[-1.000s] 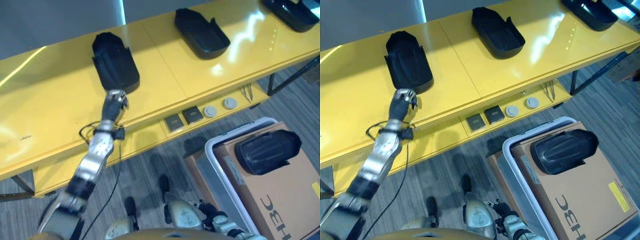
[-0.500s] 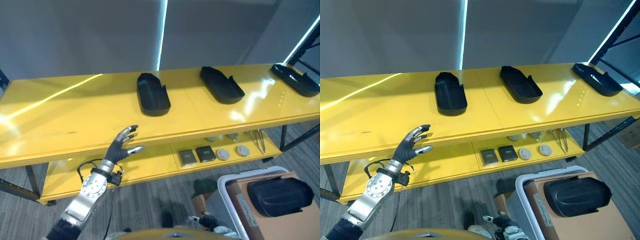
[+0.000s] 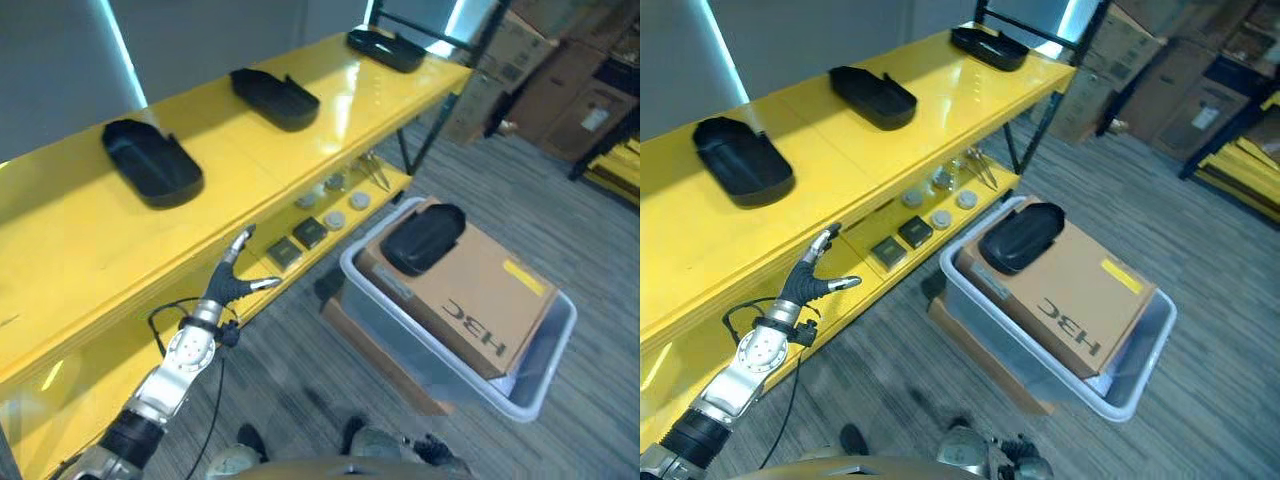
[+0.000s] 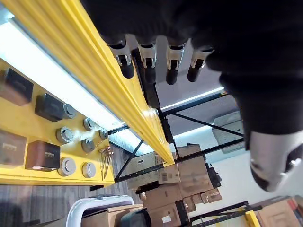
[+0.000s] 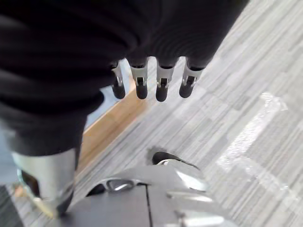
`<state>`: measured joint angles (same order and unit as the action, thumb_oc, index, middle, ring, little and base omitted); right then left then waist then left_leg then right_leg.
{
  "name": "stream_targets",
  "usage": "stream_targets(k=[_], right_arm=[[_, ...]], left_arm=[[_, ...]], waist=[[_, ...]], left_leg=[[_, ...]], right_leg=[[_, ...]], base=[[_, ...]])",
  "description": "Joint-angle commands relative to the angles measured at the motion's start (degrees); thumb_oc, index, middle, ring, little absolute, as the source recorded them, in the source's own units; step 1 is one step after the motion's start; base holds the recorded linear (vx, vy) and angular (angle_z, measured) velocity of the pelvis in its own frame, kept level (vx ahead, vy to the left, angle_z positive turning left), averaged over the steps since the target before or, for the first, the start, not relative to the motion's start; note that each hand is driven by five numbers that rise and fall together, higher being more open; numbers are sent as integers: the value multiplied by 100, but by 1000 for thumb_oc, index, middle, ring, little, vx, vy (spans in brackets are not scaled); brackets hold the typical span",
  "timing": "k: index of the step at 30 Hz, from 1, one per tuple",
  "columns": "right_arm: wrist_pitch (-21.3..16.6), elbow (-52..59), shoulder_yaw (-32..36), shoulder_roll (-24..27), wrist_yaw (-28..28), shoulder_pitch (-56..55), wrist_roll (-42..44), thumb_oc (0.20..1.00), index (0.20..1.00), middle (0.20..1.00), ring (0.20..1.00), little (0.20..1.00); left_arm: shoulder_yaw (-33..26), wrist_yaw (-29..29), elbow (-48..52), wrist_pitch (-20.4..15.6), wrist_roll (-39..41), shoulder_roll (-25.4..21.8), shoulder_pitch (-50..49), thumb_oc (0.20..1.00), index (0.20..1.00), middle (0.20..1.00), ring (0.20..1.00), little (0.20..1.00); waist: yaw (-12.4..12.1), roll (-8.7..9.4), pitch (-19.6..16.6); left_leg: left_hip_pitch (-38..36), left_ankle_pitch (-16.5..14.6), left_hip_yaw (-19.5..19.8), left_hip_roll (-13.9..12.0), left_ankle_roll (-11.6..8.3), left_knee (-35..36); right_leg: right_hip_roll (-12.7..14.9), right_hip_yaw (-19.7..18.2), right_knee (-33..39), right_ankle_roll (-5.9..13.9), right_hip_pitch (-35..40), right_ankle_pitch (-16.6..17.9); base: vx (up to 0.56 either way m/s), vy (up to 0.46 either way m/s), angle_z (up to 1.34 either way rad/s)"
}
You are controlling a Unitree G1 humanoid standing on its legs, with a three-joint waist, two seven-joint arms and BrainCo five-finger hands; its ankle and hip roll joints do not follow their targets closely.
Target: Move parts from the plastic box to the shelf.
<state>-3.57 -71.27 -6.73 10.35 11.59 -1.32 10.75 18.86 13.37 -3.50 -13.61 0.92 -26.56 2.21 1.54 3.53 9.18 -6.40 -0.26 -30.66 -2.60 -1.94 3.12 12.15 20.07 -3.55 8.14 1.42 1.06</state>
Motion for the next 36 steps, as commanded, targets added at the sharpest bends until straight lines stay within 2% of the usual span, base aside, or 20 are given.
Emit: stream_targets(k=[1,5,7,9,10,12,13,14,15,16,17,21,22,23,24,26,28,31,34,36], right_arm=[[-39,-257,-198,-10,242,159,-176,1000,1000,1000,1000,1000],[-46,-300,-299,-15,228,76,-290,1000,1000,1000,1000,1000],[-85,-207,-430,58,228,42,-406,1000,1000,1000,1000,1000],[-115,-117,-572,176,257,71,-508,1000,1000,1000,1000,1000],[-132,-52,-647,255,284,110,-578,1000,1000,1000,1000,1000],[-186,119,-712,372,332,125,-689,1000,1000,1000,1000,1000],[-186,120,-713,372,332,125,-689,1000,1000,1000,1000,1000],[-238,266,-753,482,414,197,-768,1000,1000,1000,1000,1000],[-237,267,-752,483,413,198,-768,1000,1000,1000,1000,1000],[-339,600,-798,577,518,251,-813,1000,1000,1000,1000,1000],[-435,943,-801,679,614,266,-860,1000,1000,1000,1000,1000],[-843,2873,-1179,1292,1079,121,-2054,1000,1000,1000,1000,1000],[-843,2875,-1178,1294,1079,120,-2055,1000,1000,1000,1000,1000],[-1016,3793,-1210,1439,1186,113,-2166,1000,1000,1000,1000,1000],[-1001,3819,-1201,1446,1177,96,-2166,1000,1000,1000,1000,1000],[-1207,5315,-1127,1694,1067,-230,-2536,1000,1000,1000,1000,1000],[-1302,6319,-869,1853,1132,-485,-2613,1000,1000,1000,1000,1000],[-1265,6875,-593,1798,1229,-458,-2396,1000,1000,1000,1000,1000],[-1107,6721,-525,1677,1321,-77,-2269,1000,1000,1000,1000,1000],[-791,6175,-663,1681,1515,852,-2431,1000,1000,1000,1000,1000]], left_arm=[[-76,141,257,-248,-50,170,55,1000,1000,1000,1000,1000],[-234,332,-698,-91,-51,478,-126,1000,1000,1000,1000,1000],[-411,471,-1320,9,53,681,-211,1000,1000,1000,1000,1000],[-488,602,-1866,58,97,820,-193,1000,1000,1000,1000,1000],[-436,701,-2264,141,-103,863,-83,1000,1000,1000,1000,1000],[-403,790,-2762,250,-364,889,-75,1000,1000,1000,1000,1000],[-403,790,-2762,250,-364,889,-75,1000,1000,1000,1000,1000],[-462,902,-3284,304,-221,1035,-108,1000,1000,1000,1000,1000],[-463,903,-3288,301,-221,1037,-104,1000,1000,1000,1000,1000],[-534,1065,-3829,317,-129,1138,-90,1000,1000,1000,1000,1000],[-519,1135,-4225,346,-205,1199,-8,1000,1000,1000,1000,1000],[-634,1365,-5560,294,-153,1401,270,1000,1000,1000,1000,1000],[-633,1366,-5564,291,-154,1403,271,1000,1000,1000,1000,1000],[-557,1326,-6246,446,-499,1339,286,1000,1000,1000,1000,1000],[-553,1328,-6258,439,-502,1344,290,1000,1000,1000,1000,1000],[-981,1511,-6612,585,-723,1183,173,1000,1000,1000,1000,1000],[-1451,1632,-6742,612,-363,1222,100,1000,1000,1000,1000,1000],[-1534,1620,-6698,638,-266,1273,-2,1000,1000,1000,1000,1000],[-1260,1568,-6490,675,-528,1287,-93,1000,1000,1000,1000,1000],[-981,1533,-6109,639,-672,1244,-57,1000,1000,1000,1000,1000]], waist=[[124,-120,-370],[188,-227,-299],[224,-230,-122],[180,-285,128],[127,-302,247],[137,-320,295],[138,-318,291],[139,-463,318],[142,-457,308],[180,-585,305],[226,-652,330],[459,-757,361],[452,-759,357],[544,-695,286],[528,-696,292],[571,-533,151],[519,-446,59],[422,-368,-14],[285,-358,-26],[140,-350,56]], left_leg=[[111,-393,854,-49,149,-127],[142,-333,740,-311,-79,-564],[469,-250,766,-631,-286,-1579],[933,354,1129,-847,-491,-2402],[1172,552,1561,-705,-604,-2628],[1356,417,2121,-366,-552,-2311],[1358,422,2121,-362,-552,-2305],[1202,127,2663,-110,-421,-1400],[1202,157,2661,-98,-418,-1365],[1232,339,3096,-183,-410,-729],[1252,449,3211,-195,-414,-493],[1045,588,3040,-381,-431,3],[1042,592,3034,-384,-432,14],[899,572,2910,-389,-399,151],[883,567,2895,-390,-398,153],[652,430,2713,-332,-313,188],[546,346,2590,-281,-260,188],[464,263,2564,-213,-178,188],[439,218,2615,-117,-109,188],[522,237,2670,-70,-80,188]], right_leg=[[84,-77,232,366,-97,309],[-121,-165,351,168,-14,115],[-228,-201,420,-29,121,-5],[-361,-291,575,-252,190,35],[-390,-360,717,-302,242,77],[-372,-519,798,-280,200,77],[-368,-518,797,-279,197,77],[-412,-799,759,-220,138,66],[-401,-798,757,-218,122,72],[-471,-1083,735,-174,9,77],[-493,-1178,735,-149,-32,81],[-618,-1370,741,-93,-148,107],[-620,-1376,739,-94,-153,107],[-630,-1456,795,-55,-211,164],[-631,-1470,795,-54,-203,163],[-616,-1709,800,11,-195,208],[-570,-1803,792,60,-155,215],[-491,-1788,790,101,-95,218],[-412,-1738,802,137,-46,223],[-363,-1670,786,156,-89,255]], base=[[9,-173,-107],[49,-273,-37],[-19,-346,-27],[-111,-230,-18],[-79,-128,-44],[-21,-55,-60],[74,79,-47],[53,69,-40],[71,166,-37],[21,152,-66],[37,187,-62],[21,127,-97],[35,234,-72],[33,112,-50],[114,179,-45],[139,120,-54],[106,77,-22],[67,40,-25],[53,63,9],[-47,28,12]])
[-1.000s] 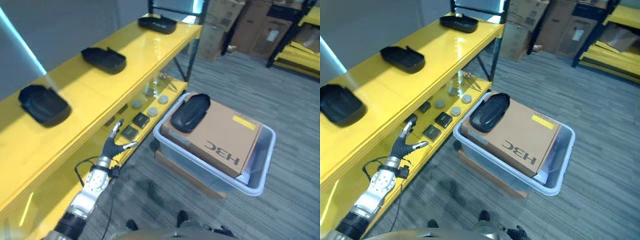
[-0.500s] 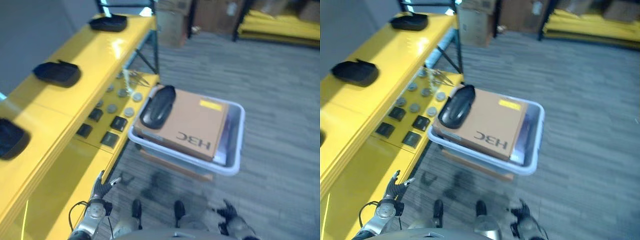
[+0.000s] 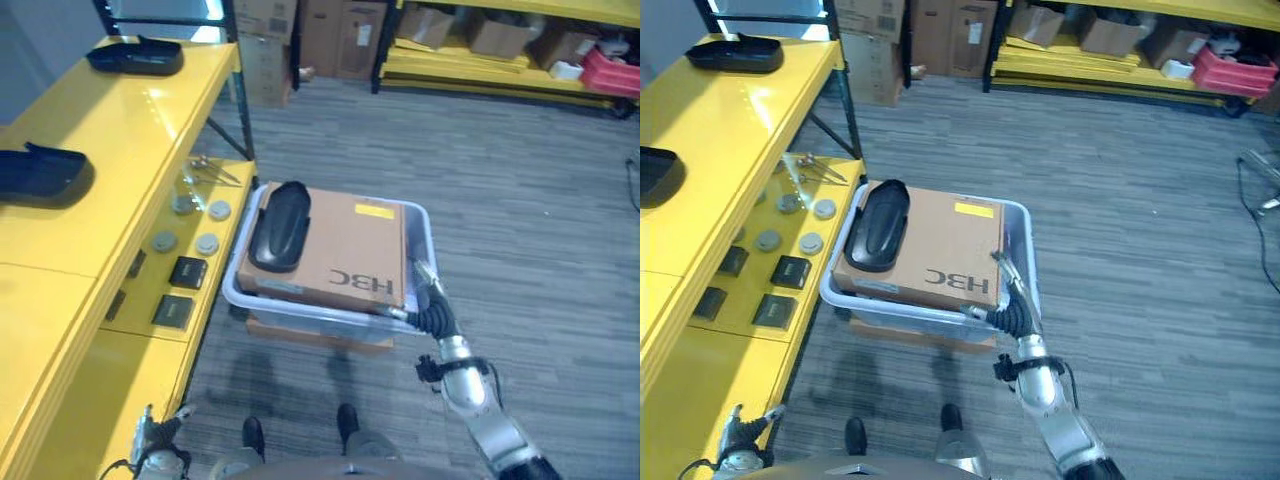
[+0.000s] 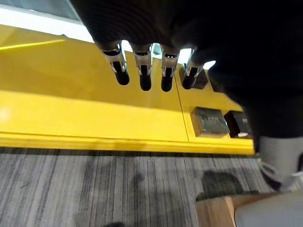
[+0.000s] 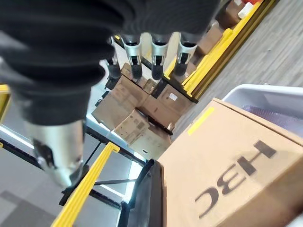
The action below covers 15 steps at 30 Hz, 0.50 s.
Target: Move parts from the plastic box to the shelf.
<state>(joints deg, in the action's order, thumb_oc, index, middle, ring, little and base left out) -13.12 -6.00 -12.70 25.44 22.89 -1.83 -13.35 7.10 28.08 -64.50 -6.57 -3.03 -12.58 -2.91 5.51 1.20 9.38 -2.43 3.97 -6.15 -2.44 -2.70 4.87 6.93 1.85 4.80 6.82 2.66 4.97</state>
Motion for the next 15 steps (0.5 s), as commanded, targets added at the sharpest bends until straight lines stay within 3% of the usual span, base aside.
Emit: stream_targets(k=[1,6,7,12,15], right_arm=[[233,-438,-65,118,486,1204,-26,1000,1000,1000,1000,1000],[522,-1608,-168,-22,1022,2707,47,1000,1000,1000,1000,1000],[706,-2327,-296,-1,1203,3441,61,1000,1000,1000,1000,1000],[878,-4311,-505,201,1611,5059,433,1000,1000,1000,1000,1000],[904,-4759,-552,282,1638,5393,524,1000,1000,1000,1000,1000]], left_arm=[[307,56,123,-74,-341,-198,489,1000,1000,1000,1000,1000],[822,52,367,-125,-563,-418,694,1000,1000,1000,1000,1000],[907,63,289,-139,-458,-461,821,1000,1000,1000,1000,1000],[979,107,66,-218,200,-347,1023,1000,1000,1000,1000,1000],[1061,87,-18,-210,252,-326,1064,1000,1000,1000,1000,1000]], waist=[[-316,-110,111],[-552,-115,436],[-699,-148,554],[-988,-251,742],[-1056,-274,785]], left_leg=[[196,-159,256,-80,1,13],[607,-32,398,-27,-33,-14],[831,57,465,-26,-98,-16],[1298,226,668,9,-192,-37],[1411,255,731,22,-208,-38]], right_leg=[[180,196,-70,292,-262,-126],[225,355,-65,283,-530,-11],[244,487,-20,281,-666,60],[269,788,-10,277,-932,130],[282,853,-8,283,-974,126]], base=[[-106,18,10],[-128,6,34],[-98,15,27],[-37,16,38],[9,15,28]])
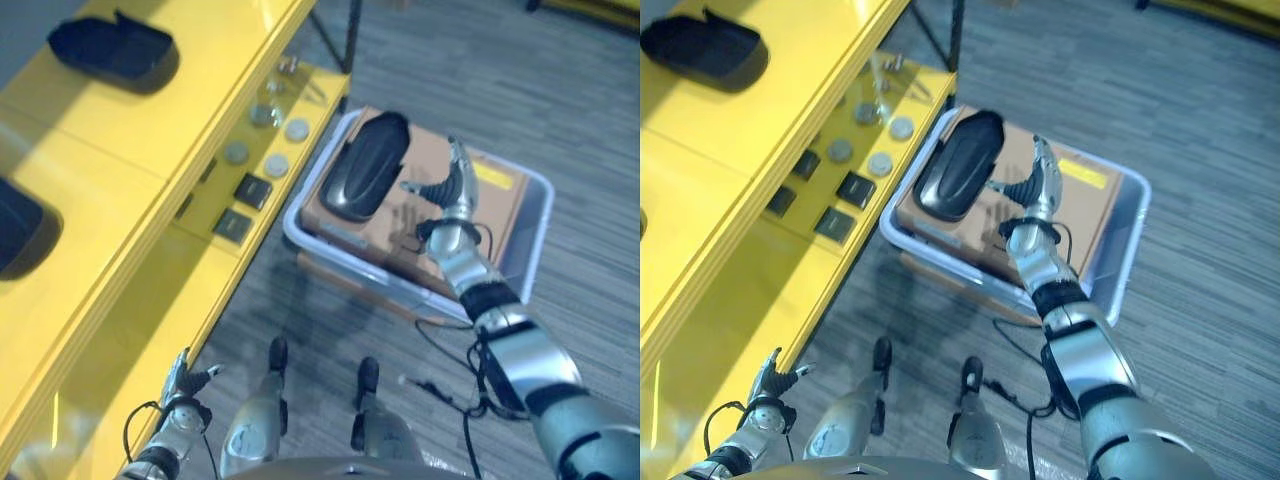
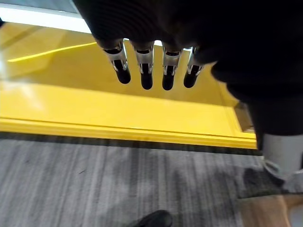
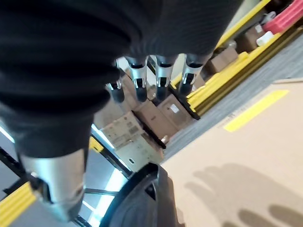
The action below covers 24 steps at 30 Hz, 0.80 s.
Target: Move parts from the plastic box to the shelf.
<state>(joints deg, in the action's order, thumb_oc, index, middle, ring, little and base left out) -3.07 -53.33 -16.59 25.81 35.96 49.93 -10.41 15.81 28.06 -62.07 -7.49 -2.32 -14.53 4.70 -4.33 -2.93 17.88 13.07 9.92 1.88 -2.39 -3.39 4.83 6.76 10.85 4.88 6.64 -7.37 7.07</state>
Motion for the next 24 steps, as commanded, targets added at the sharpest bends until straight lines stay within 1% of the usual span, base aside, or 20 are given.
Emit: stream_targets(k=[1,4,5,6,7,10,12,13,14,15,16,17,18,24], right_arm=[[-114,-306,-237,290,301,371,309,1000,1000,1000,1000,1000],[-110,-1067,-452,409,133,732,447,1000,1000,1000,1000,1000],[-122,-1462,-548,488,-25,925,532,1000,1000,1000,1000,1000],[-129,-1473,-553,491,-27,935,536,1000,1000,1000,1000,1000],[-96,-1714,-640,580,-110,1048,527,1000,1000,1000,1000,1000],[-18,-2203,-752,806,-233,1296,497,1000,1000,1000,1000,1000],[10,-2313,-717,862,-228,1351,539,1000,1000,1000,1000,1000],[51,-2417,-725,901,-334,1399,586,1000,1000,1000,1000,1000],[87,-2505,-747,950,-381,1406,584,890,890,890,890,890],[111,-2608,-711,968,-487,1394,633,200,200,200,200,200],[124,-2678,-676,983,-643,1403,772,200,200,200,200,200],[156,-2684,-634,995,-671,1361,792,200,200,200,200,200],[198,-2782,-724,1045,-685,1311,613,200,200,200,200,200],[221,-2773,-600,1009,-726,1092,667,200,200,200,200,200]], left_arm=[[253,88,-307,-113,209,-114,331,1000,1000,1000,1000,1000],[401,31,-329,-144,263,-100,386,1000,1000,1000,1000,1000],[499,-2,-280,-175,312,-76,420,1000,1000,1000,1000,1000],[498,-2,-281,-175,313,-73,424,1000,1000,1000,1000,1000],[577,-31,-238,-194,317,-60,445,1000,1000,1000,1000,1000],[859,-134,-98,-211,229,-34,530,1000,1000,1000,1000,1000],[957,-158,-46,-214,197,-23,549,1000,1000,1000,1000,1000],[1019,-192,-40,-194,197,15,629,1000,1000,1000,1000,1000],[1057,-219,-19,-183,201,32,655,1000,1000,1000,1000,1000],[1092,-247,-23,-175,178,53,662,1000,1000,1000,1000,1000],[1123,-285,12,-151,172,57,656,1000,1000,1000,1000,1000],[1132,-295,43,-145,164,76,643,1000,1000,1000,1000,1000],[1132,-353,82,-138,155,64,611,1000,1000,1000,1000,1000],[1025,-354,33,-128,211,85,605,1000,1000,1000,1000,1000]], waist=[[-118,120,-28],[-220,61,21],[-287,4,71],[-281,-1,69],[-325,-26,89],[-433,-151,157],[-476,-183,163],[-516,-221,183],[-535,-233,189],[-561,-239,188],[-587,-249,176],[-596,-254,166],[-618,-255,143],[-576,-208,6]], left_leg=[[-65,-322,-26,36,-145,-43],[87,-278,94,74,-156,-47],[187,-245,168,100,-167,-47],[195,-244,174,101,-167,-48],[245,-230,213,122,-171,-42],[417,-181,351,169,-186,-46],[466,-166,391,188,-187,-44],[509,-151,426,222,-187,-44],[534,-148,455,231,-188,-48],[551,-148,486,239,-185,-47],[575,-143,520,256,-181,-53],[581,-148,539,272,-180,-56],[577,-158,596,287,-177,-61],[496,-199,667,300,-164,-61]], right_leg=[[307,2,-21,305,-12,-78],[337,104,-22,314,-84,-72],[363,177,-20,331,-129,-64],[362,183,-20,331,-133,-64],[387,230,-15,346,-163,-51],[430,345,-18,371,-241,-44],[445,380,-19,380,-266,-44],[465,410,-21,390,-282,-41],[478,437,-20,396,-285,-43],[489,461,-16,400,-282,-49],[496,487,-11,408,-270,-59],[507,506,-8,413,-260,-68],[531,563,-7,426,-224,-82],[551,636,-8,423,-92,-154]], base=[[6,14,20],[4,15,31],[7,15,35],[1,7,31],[-1,8,20],[3,8,25],[19,16,22],[40,19,16],[55,12,15],[42,-12,13],[43,-14,9],[58,-13,6],[45,-9,9],[46,-10,13]])
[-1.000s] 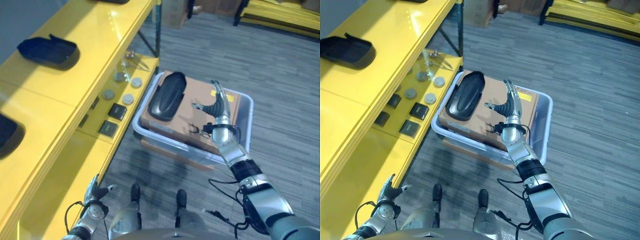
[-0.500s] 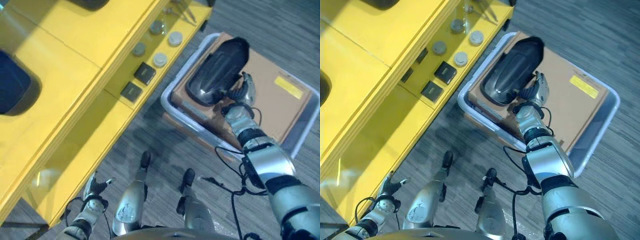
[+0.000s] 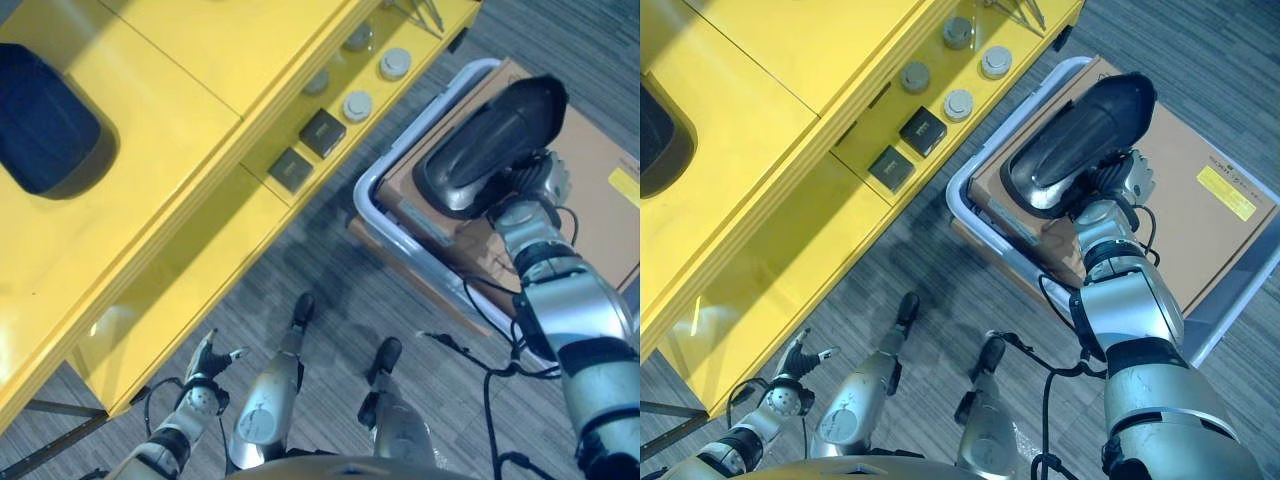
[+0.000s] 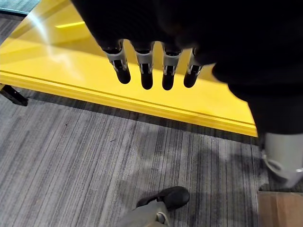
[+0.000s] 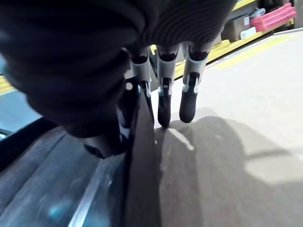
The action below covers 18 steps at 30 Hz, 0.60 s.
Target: Move parts from the plastic box to the shelf.
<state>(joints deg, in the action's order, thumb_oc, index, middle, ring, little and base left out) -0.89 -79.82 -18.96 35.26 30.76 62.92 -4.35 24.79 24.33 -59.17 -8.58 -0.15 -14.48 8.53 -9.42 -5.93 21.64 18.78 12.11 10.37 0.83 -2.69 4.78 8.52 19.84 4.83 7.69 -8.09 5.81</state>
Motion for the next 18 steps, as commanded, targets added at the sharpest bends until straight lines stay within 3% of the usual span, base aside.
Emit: stream_targets(k=[1,14,16,18], right_arm=[[17,-73,-407,53,-211,-264,-11,200,200,200,200,200],[86,377,-971,-1,-498,-702,-1113,200,200,200,200,200],[112,428,-1042,-13,-520,-688,-1225,200,200,200,200,200],[147,764,-1392,-78,-714,-656,-1650,200,200,200,200,200]], left_arm=[[76,27,-221,-27,52,73,210,1000,1000,1000,1000,1000],[226,-225,2158,-251,-213,-670,828,1000,1000,1000,1000,1000],[198,-331,2346,-258,-20,-702,919,1000,1000,1000,1000,1000],[97,-724,2508,-279,900,-584,1087,1000,1000,1000,1000,1000]], waist=[[-40,120,-399],[272,491,-1050],[310,525,-1119],[469,589,-1287]], left_leg=[[-106,-430,-187,-22,-231,-56],[-925,-781,-523,-146,-183,-146],[-1032,-817,-587,-169,-185,-155],[-1268,-868,-713,-233,-187,-158]], right_leg=[[376,-265,-6,316,13,-32],[284,-446,-62,256,640,-264],[268,-474,-76,247,723,-299],[236,-571,-108,221,863,-336]], base=[[42,-7,5],[45,-41,-6],[64,-50,-32],[50,-50,-39]])
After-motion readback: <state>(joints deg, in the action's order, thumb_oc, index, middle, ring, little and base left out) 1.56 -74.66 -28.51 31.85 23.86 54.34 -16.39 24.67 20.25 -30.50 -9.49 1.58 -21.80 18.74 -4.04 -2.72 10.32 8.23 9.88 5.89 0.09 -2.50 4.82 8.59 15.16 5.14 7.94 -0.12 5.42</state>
